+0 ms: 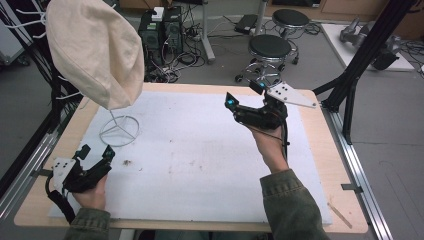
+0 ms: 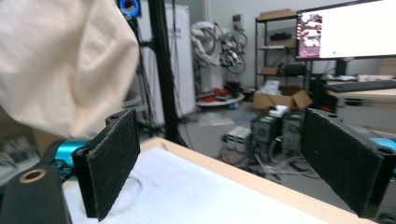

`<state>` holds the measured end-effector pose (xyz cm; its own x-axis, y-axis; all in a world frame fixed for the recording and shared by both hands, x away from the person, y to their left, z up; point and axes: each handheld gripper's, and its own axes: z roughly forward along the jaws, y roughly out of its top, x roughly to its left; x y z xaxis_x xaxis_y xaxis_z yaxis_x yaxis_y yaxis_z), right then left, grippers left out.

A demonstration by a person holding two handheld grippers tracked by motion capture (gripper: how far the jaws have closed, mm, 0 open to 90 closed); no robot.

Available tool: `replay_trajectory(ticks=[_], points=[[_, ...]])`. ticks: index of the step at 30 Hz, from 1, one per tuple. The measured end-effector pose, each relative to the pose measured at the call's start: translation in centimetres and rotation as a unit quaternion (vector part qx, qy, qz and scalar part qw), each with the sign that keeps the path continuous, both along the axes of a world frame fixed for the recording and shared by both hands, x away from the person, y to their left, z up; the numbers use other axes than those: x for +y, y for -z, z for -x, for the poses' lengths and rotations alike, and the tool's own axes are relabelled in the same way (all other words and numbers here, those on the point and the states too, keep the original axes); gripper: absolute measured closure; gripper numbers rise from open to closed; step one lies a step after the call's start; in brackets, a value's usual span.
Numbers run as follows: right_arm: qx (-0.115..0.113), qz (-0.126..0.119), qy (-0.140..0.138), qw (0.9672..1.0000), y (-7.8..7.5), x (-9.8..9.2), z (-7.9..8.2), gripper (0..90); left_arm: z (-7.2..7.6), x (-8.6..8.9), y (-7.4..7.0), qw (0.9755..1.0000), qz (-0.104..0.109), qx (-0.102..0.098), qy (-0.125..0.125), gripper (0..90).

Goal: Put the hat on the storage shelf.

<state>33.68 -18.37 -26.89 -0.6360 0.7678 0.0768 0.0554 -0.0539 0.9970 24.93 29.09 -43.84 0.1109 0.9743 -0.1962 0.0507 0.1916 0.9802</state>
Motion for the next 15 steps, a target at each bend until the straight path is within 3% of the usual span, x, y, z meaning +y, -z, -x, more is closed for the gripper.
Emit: replay_trajectory(ticks=[15], points=[[0.028, 0.024, 0.028, 0.9989, 4.1, -2.6, 2.4, 11.5, 0.4, 0.2, 0.0, 1.0, 0.001, 0.0, -0.005, 20.6]])
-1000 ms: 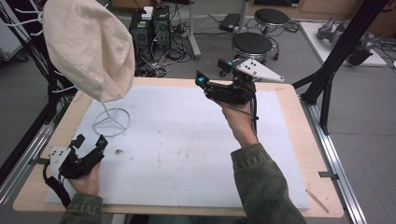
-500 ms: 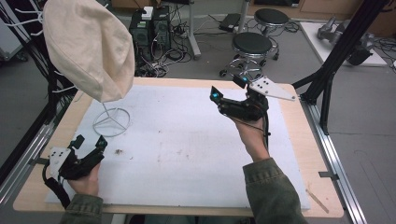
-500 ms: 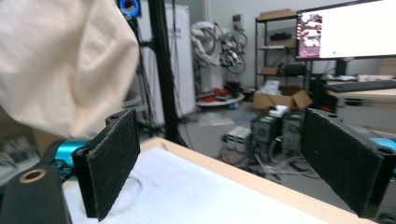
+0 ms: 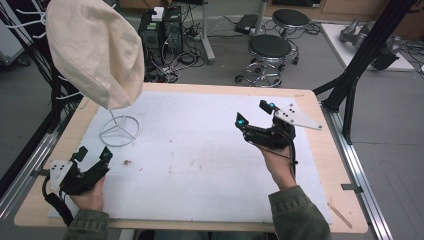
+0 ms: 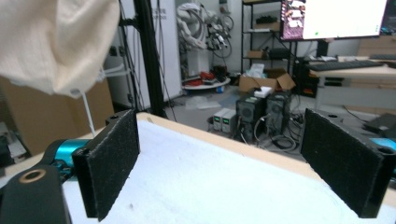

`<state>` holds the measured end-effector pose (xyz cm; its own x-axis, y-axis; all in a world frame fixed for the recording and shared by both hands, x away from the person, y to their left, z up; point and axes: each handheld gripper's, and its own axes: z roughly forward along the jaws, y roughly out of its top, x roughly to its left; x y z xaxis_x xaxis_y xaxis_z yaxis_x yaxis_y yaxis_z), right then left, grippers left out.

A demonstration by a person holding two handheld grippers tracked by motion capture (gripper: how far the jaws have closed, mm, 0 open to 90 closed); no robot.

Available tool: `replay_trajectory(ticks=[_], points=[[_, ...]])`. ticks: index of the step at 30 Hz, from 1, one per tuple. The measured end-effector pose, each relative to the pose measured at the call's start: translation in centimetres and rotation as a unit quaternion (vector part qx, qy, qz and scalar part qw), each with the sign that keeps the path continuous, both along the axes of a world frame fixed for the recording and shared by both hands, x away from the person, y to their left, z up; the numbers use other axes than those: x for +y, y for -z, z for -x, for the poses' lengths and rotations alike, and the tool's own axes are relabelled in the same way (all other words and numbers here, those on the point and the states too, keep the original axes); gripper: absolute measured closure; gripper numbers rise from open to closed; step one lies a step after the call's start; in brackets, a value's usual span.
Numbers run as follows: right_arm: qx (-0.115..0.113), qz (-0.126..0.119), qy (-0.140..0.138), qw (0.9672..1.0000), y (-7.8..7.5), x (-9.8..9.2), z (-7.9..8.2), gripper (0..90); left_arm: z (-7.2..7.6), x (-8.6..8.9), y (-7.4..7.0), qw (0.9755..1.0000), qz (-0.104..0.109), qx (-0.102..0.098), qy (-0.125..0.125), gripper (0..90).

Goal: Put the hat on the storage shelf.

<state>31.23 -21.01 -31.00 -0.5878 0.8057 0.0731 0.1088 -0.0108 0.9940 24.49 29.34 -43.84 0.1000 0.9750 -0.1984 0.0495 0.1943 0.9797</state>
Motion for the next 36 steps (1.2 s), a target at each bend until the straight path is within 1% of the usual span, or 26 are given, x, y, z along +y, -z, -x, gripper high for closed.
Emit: replay_trajectory(ticks=[3, 5, 6, 7, 8, 10, 14, 18, 20, 21, 22, 23, 24, 26, 27, 29, 31, 33, 34, 35, 36], points=[[0.007, 0.005, 0.01, 0.9999, 0.8, -0.8, 0.7, 11.6, 0.0, 0.0, 0.0, 1.0, 0.0, 0.001, 0.0, 20.6], [0.018, 0.011, 0.022, 0.9995, 1.5, -1.5, 1.3, 11.5, 0.0, 0.0, 0.0, 1.0, 0.003, 0.003, -0.001, 20.6], [0.017, 0.014, 0.026, 0.9994, 1.8, -1.8, 1.6, 11.5, -0.1, 0.0, 0.1, 1.0, 0.004, 0.003, -0.001, 20.6], [0.014, 0.011, 0.03, 0.9994, 2.1, -2.1, 1.9, 11.6, 0.0, 0.0, 0.1, 1.0, 0.006, 0.003, -0.001, 20.6], [0.016, 0.009, 0.035, 0.9992, 2.4, -2.5, 2.1, 11.5, 0.0, 0.0, 0.1, 1.0, 0.006, 0.003, -0.001, 20.6], [0.026, 0.009, 0.044, 0.9987, 2.9, -3.3, 2.4, 11.5, 0.0, -0.1, 0.0, 1.0, 0.005, 0.003, 0.0, 20.6], [0.04, -0.002, 0.056, 0.9976, 4.1, -4.5, 2.8, 11.5, 0.0, -0.1, 0.0, 1.0, 0.006, 0.003, -0.001, 20.6], [0.05, 0.003, 0.072, 0.9962, 5.3, -5.6, 3.3, 11.5, 0.0, 0.0, 0.0, 1.0, 0.008, 0.002, -0.002, 20.6], [0.048, 0.005, 0.084, 0.9953, 5.9, -6.0, 3.6, 11.5, 0.0, 0.1, 0.1, 1.0, 0.009, 0.003, -0.002, 20.6], [0.041, 0.003, 0.097, 0.9944, 6.2, -6.3, 3.8, 11.5, 0.0, 0.1, 0.1, 1.0, 0.009, 0.004, -0.002, 20.6], [0.04, 0.0, 0.104, 0.9937, 6.5, -6.6, 3.9, 11.5, 0.0, 0.1, 0.1, 1.0, 0.008, 0.004, -0.002, 20.6], [0.04, -0.003, 0.118, 0.9922, 6.7, -6.8, 4.1, 11.5, 0.0, 0.1, 0.1, 1.0, 0.006, 0.003, -0.002, 20.6], [0.045, -0.005, 0.134, 0.99, 7.0, -7.1, 4.2, 11.5, 0.0, 0.0, 0.1, 1.0, 0.006, 0.003, -0.002, 20.6], [0.046, -0.002, 0.164, 0.9853, 7.7, -7.6, 4.5, 11.5, 0.0, 0.0, 0.1, 1.0, 0.005, 0.002, -0.002, 20.6], [0.047, 0.001, 0.182, 0.9821, 8.0, -7.8, 4.7, 11.5, 0.0, 0.0, 0.1, 1.0, 0.005, 0.003, -0.003, 20.6], [0.054, 0.003, 0.208, 0.9766, 8.6, -8.1, 5.1, 11.5, 0.0, 0.1, 0.1, 1.0, 0.006, 0.002, -0.005, 20.6], [0.056, 0.004, 0.234, 0.9707, 9.2, -8.2, 5.6, 11.5, 0.1, 0.1, 0.1, 1.0, 0.004, 0.003, -0.007, 20.6], [0.056, 0.006, 0.254, 0.9656, 9.9, -8.2, 6.1, 11.5, 0.1, 0.1, 0.1, 1.0, 0.003, 0.002, -0.009, 20.6], [0.053, 0.009, 0.262, 0.9637, 10.2, -8.2, 6.3, 11.5, 0.1, 0.1, 0.1, 0.9999, 0.003, 0.002, -0.009, 20.5], [0.051, 0.008, 0.266, 0.9627, 10.4, -8.2, 6.4, 11.5, 0.1, 0.1, 0.1, 0.9999, 0.002, 0.003, -0.011, 20.5], [0.047, 0.01, 0.275, 0.9602, 10.7, -8.3, 6.5, 11.5, 0.1, 0.1, 0.1, 0.9999, 0.001, 0.003, -0.012, 20.5]])
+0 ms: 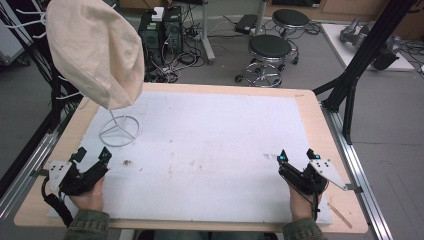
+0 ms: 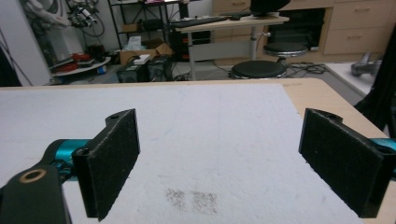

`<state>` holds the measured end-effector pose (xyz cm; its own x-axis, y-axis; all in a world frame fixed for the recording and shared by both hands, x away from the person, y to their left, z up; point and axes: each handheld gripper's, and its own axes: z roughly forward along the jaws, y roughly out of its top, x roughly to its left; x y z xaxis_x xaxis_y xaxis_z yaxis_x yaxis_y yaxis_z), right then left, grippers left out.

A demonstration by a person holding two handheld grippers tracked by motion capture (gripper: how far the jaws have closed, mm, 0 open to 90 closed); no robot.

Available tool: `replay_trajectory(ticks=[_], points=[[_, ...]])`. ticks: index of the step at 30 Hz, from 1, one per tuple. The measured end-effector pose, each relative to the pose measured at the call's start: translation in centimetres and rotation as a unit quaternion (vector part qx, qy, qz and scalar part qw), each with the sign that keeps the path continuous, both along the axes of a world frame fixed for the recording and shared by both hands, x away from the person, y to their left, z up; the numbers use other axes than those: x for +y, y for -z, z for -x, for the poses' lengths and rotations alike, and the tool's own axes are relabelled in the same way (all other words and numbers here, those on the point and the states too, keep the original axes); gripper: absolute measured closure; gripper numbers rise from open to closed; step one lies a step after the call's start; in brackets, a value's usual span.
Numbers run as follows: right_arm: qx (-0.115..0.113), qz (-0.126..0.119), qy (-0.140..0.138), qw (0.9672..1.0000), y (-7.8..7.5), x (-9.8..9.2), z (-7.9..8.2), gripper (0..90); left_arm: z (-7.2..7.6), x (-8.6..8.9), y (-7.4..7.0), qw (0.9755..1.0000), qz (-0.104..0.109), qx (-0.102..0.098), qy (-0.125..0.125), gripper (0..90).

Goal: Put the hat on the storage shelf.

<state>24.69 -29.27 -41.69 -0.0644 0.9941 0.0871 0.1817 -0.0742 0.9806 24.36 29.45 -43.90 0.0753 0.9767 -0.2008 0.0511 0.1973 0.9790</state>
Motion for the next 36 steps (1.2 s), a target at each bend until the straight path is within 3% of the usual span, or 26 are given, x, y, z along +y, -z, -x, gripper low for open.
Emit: replay_trajectory(ticks=[6, 10, 22, 36], points=[[0.001, 0.01, 0.037, 0.9993, 0.94, -0.22, 0.45, 11.5, 0.04, 0.17, 0.06, 0.9999, -0.011, 0.001, -0.012, 20.4], [-0.003, 0.01, 0.043, 0.999, 1.0, -0.43, 0.53, 11.5, 0.11, 0.22, 0.06, 0.9997, -0.015, -0.001, -0.018, 20.4], [-0.016, 0.041, 0.037, 0.9983, 0.84, 0.08, 0.84, 11.5, 0.18, 0.3, 0.05, 0.9995, -0.02, 0.0, -0.025, 20.2], [-0.01, 0.026, 0.031, 0.9991, 0.89, -0.32, 0.97, 11.5, 0.24, 0.19, 0.04, 0.9996, -0.016, 0.002, -0.022, 20.2]])
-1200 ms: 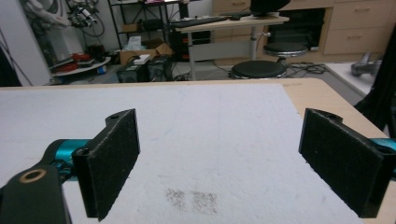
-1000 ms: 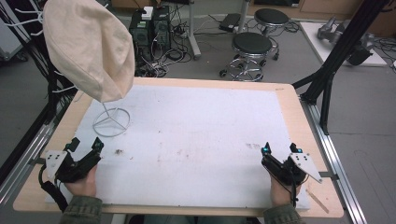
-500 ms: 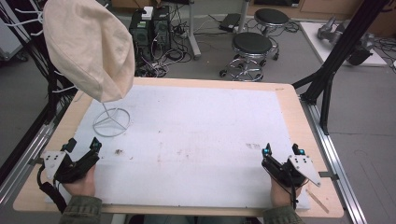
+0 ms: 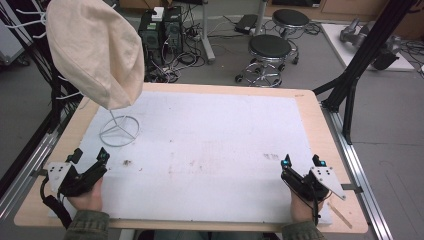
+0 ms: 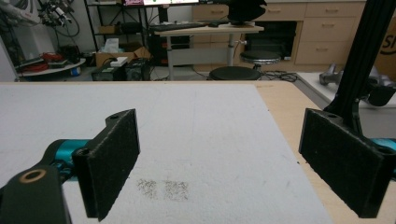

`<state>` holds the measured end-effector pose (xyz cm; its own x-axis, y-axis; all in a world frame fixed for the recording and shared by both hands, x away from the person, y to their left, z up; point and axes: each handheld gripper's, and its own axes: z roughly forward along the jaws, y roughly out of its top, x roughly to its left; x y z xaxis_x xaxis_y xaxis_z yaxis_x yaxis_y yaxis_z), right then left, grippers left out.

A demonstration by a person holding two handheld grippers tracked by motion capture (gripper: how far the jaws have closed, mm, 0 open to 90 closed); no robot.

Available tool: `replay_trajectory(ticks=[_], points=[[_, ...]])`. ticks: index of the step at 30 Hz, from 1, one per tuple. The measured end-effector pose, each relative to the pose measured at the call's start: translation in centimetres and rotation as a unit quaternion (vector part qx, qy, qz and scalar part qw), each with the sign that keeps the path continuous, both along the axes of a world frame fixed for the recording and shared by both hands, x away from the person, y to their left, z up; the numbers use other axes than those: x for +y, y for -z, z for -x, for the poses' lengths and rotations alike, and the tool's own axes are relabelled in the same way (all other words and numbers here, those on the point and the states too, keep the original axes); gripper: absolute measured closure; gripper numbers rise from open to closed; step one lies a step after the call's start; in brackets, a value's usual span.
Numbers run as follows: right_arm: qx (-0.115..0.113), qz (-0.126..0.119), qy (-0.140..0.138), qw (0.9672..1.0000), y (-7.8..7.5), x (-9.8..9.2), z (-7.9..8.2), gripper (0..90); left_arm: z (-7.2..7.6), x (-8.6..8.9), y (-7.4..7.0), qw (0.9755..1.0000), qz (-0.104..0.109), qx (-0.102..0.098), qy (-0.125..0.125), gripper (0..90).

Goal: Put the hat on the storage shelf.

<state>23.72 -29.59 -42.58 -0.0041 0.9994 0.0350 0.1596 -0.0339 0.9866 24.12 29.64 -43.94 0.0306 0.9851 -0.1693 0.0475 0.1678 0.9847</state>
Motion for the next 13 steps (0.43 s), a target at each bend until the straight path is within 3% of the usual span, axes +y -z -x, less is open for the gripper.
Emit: replay_trajectory(ticks=[13], points=[[0.006, -0.003, -0.007, 0.9999, 0.15, 0.05, -0.18, 11.5, -0.13, 0.05, 0.07, 1.0, 0.001, 0.002, 0.002, 20.2]])
